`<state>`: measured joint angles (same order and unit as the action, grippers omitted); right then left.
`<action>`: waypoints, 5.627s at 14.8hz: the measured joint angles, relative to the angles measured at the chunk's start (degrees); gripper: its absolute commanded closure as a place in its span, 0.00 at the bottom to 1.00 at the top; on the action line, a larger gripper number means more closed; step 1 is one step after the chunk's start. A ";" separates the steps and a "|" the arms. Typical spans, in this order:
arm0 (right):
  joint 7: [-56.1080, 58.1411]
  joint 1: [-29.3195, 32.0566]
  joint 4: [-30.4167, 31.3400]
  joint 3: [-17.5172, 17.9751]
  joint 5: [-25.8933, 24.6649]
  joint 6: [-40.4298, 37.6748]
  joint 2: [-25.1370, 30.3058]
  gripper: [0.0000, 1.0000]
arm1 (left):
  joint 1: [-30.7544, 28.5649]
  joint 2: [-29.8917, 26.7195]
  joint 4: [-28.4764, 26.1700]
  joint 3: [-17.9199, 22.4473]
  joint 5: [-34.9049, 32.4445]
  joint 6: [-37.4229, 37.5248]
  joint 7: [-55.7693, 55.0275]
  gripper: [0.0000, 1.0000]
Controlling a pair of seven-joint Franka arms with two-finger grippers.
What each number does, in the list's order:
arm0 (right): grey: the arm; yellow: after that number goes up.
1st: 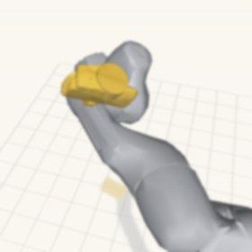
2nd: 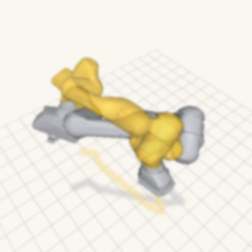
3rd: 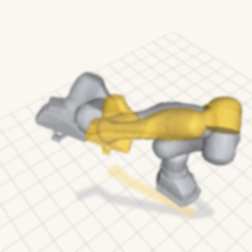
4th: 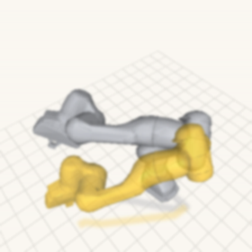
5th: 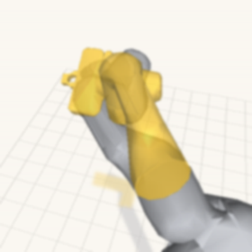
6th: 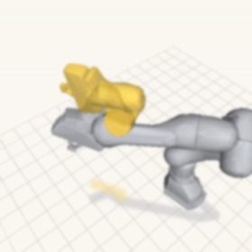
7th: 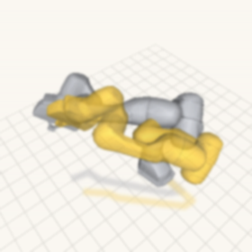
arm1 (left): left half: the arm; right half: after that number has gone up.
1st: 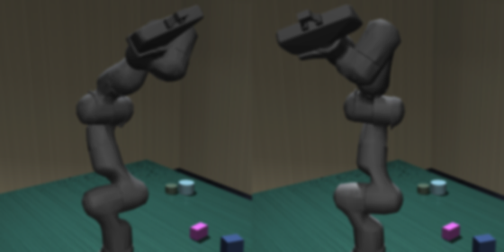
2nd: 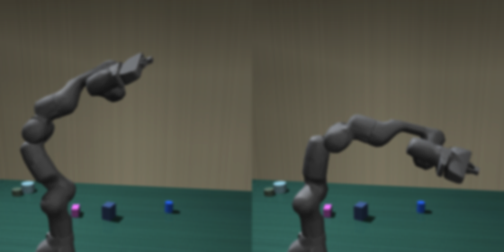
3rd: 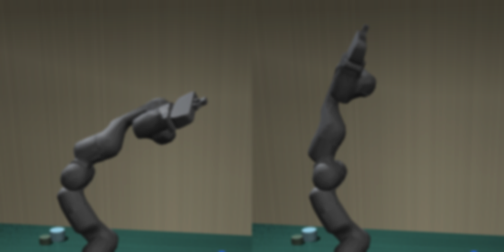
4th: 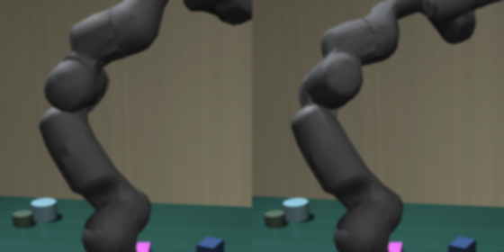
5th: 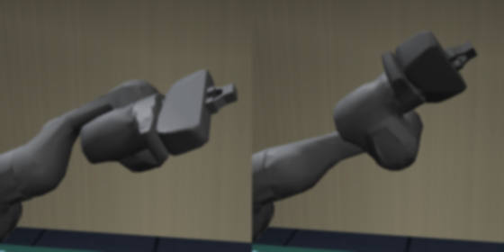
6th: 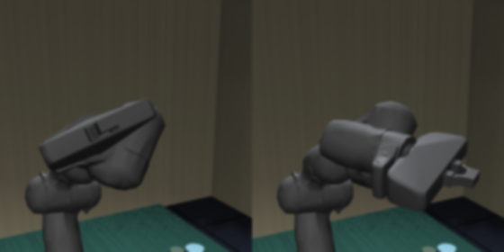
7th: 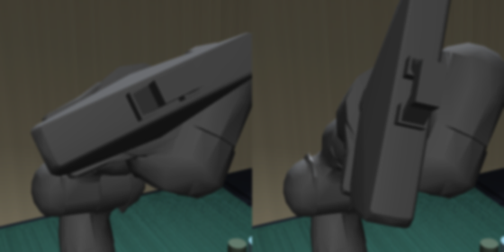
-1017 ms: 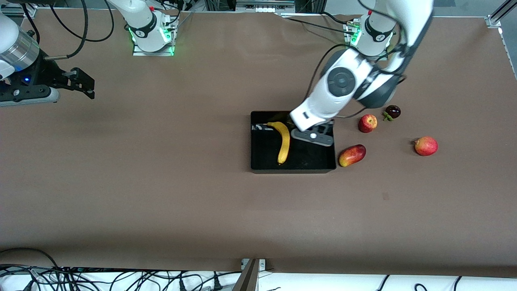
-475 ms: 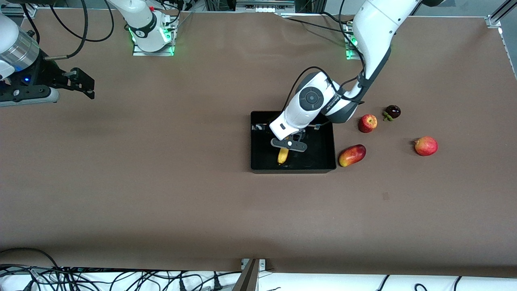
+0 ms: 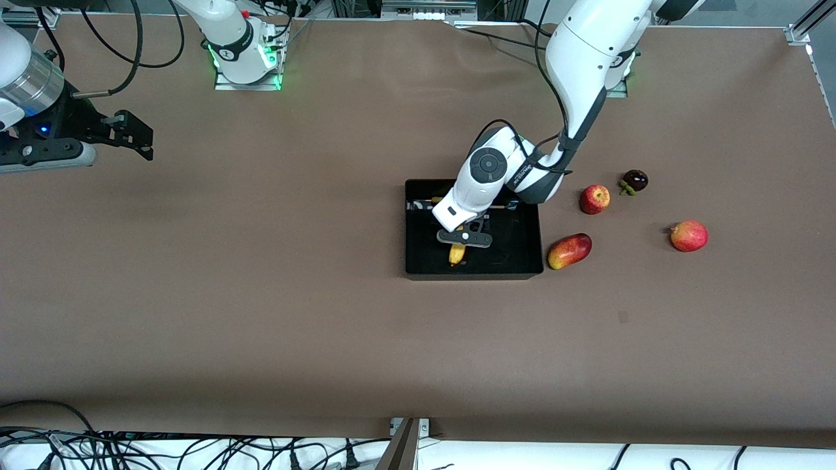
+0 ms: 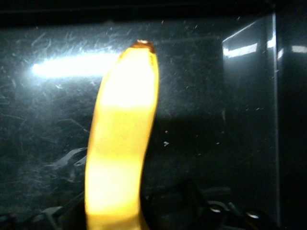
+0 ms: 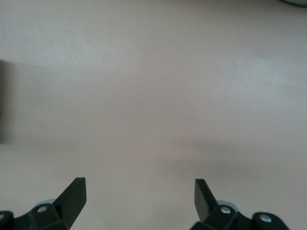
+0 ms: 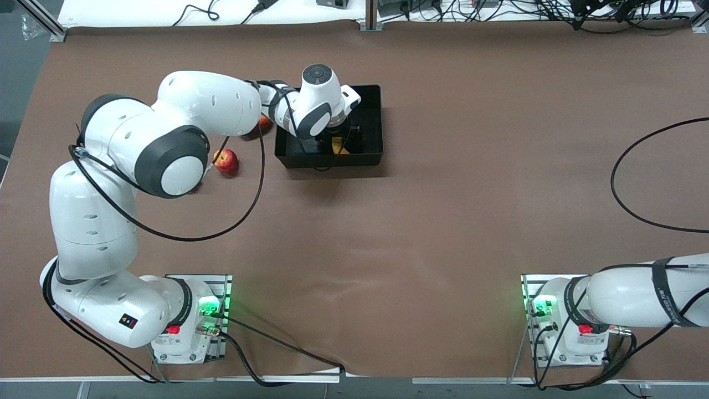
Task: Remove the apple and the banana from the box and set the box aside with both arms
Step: 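Grasp the banana with the left gripper and lift it, then carry the banana out and lower it beside the mango, opening the left gripper, then raise the left gripper away while the right gripper reaches the tray rim, then close the right gripper on the rim of the black tray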
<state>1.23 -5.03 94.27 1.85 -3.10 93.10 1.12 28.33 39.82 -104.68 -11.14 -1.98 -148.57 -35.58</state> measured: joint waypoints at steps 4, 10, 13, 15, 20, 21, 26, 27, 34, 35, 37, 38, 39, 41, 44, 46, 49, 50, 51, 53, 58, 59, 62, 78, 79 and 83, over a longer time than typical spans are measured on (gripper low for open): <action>0.00 0.01 0.00 0.00 0.00 0.00 -0.02 0.00 | -0.01 -0.60 0.64 0.14 0.00 0.05 -0.39 1.00; 0.00 0.01 0.00 0.00 -0.01 0.00 -0.03 0.00 | -1.74 -5.13 4.02 0.41 0.00 10.75 -0.80 1.00; 0.00 0.03 0.00 0.00 -0.01 0.00 -0.03 0.00 | -3.33 -8.71 8.96 0.27 0.00 23.25 -0.80 1.00; 0.00 0.03 0.00 0.00 -0.01 0.00 -0.03 0.00 | -4.61 -10.20 13.70 0.28 0.00 32.89 -0.01 1.00; 0.00 0.06 0.00 -0.01 -0.21 0.02 -0.03 0.00 | -15.04 -12.65 17.70 0.64 -0.01 44.74 20.51 1.00; 0.00 0.07 0.00 -0.01 -0.46 0.04 -0.04 0.00 | -17.73 -12.65 17.69 0.69 -0.02 46.12 25.99 1.00; 0.00 0.10 0.00 0.01 -0.56 0.58 -0.07 0.00 | -28.89 -12.30 14.95 1.28 -2.38 47.60 50.67 1.00; 0.00 0.11 0.00 0.00 -0.56 0.58 -0.08 0.00 | -30.82 -12.12 13.49 1.31 -3.52 45.91 54.50 1.00; 0.00 0.10 0.00 0.16 -0.56 0.62 -0.21 0.00 | -39.27 -10.31 -5.35 1.46 -8.42 17.99 67.01 1.00; 0.00 0.03 0.00 0.29 -0.56 0.59 -0.25 0.00 | -39.35 -10.00 -7.10 1.45 -8.43 16.25 67.20 0.96; 0.09 -0.44 0.04 0.52 -0.56 0.39 -0.43 0.00 | -39.24 -9.64 -9.41 1.28 -8.43 13.61 67.19 0.60; 0.14 -0.62 0.09 0.66 -0.55 0.09 -0.58 0.00 | -39.21 -9.50 -10.13 1.23 -8.43 12.62 67.13 0.05; 0.14 -0.86 0.13 0.74 -0.55 -0.78 -0.80 0.00 | -39.21 -9.39 -10.53 1.23 -8.43 12.02 67.07 0.00; 0.14 -2.09 0.16 0.80 -0.53 -2.95 -1.45 0.00 | -39.23 -9.39 -10.70 1.25 -8.43 11.81 67.04 0.00; 0.12 -4.66 0.16 0.92 -0.53 -4.14 -2.24 0.00 | -39.59 -10.87 -9.68 1.30 -8.43 11.91 66.94 0.00; 0.17 -5.28 0.16 0.93 -0.53 -4.21 -2.71 0.00 | -39.77 -13.73 -7.10 1.30 -8.37 17.45 66.74 0.00; -0.42 -8.26 0.15 1.01 1.41 -3.65 -4.54 0.00 | -39.68 -18.94 1.38 1.22 -4.59 35.88 65.94 0.00; -2.31 -9.92 0.15 1.07 2.89 -2.58 -5.56 0.00 | -39.62 -20.41 4.01 1.21 -2.90 41.10 65.17 0.00; -4.83 -11.40 0.16 1.13 4.00 -1.18 -6.67 0.00 | -39.56 -21.75 5.80 1.21 -1.79 44.67 63.65 0.00; -8.92 -14.36 0.17 1.21 5.86 2.15 -9.23 0.00 | -39.04 -24.53 7.47 1.36 -1.23 48.47 58.29 0.00; -20.40 -23.36 0.34 1.35 6.60 13.09 -17.62 0.00 | -30.50 -30.69 11.31 9.28 1.59 54.36 49.86 0.00; -22.75 -25.12 0.35 1.36 6.61 16.11 -19.73 0.00 | -29.56 -31.77 12.19 10.01 1.88 55.19 49.15 0.00; -30.73 -30.33 0.32 1.39 6.96 24.71 -26.19 0.00 | -26.90 -35.61 13.24 10.42 1.12 57.37 44.95 0.00; -36.37 -35.67 -1.66 1.16 7.28 42.42 -39.68 1.00 | -25.40 -42.46 5.26 11.81 1.11 56.09 36.88 0.00; -36.06 -35.67 -1.74 1.06 7.28 42.43 -39.74 1.00 | -25.41 -42.58 5.15 11.88 1.11 56.16 36.83 0.00; -35.52 -35.63 -1.97 0.55 7.28 42.47 -39.76 1.00 | -26.16 -42.59 4.77 12.04 1.10 56.64 36.76 0.00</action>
<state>-34.29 -40.66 92.30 2.40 4.18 135.56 -38.64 2.17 -2.77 -99.91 0.90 -0.88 -91.92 1.19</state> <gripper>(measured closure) 0.921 0.000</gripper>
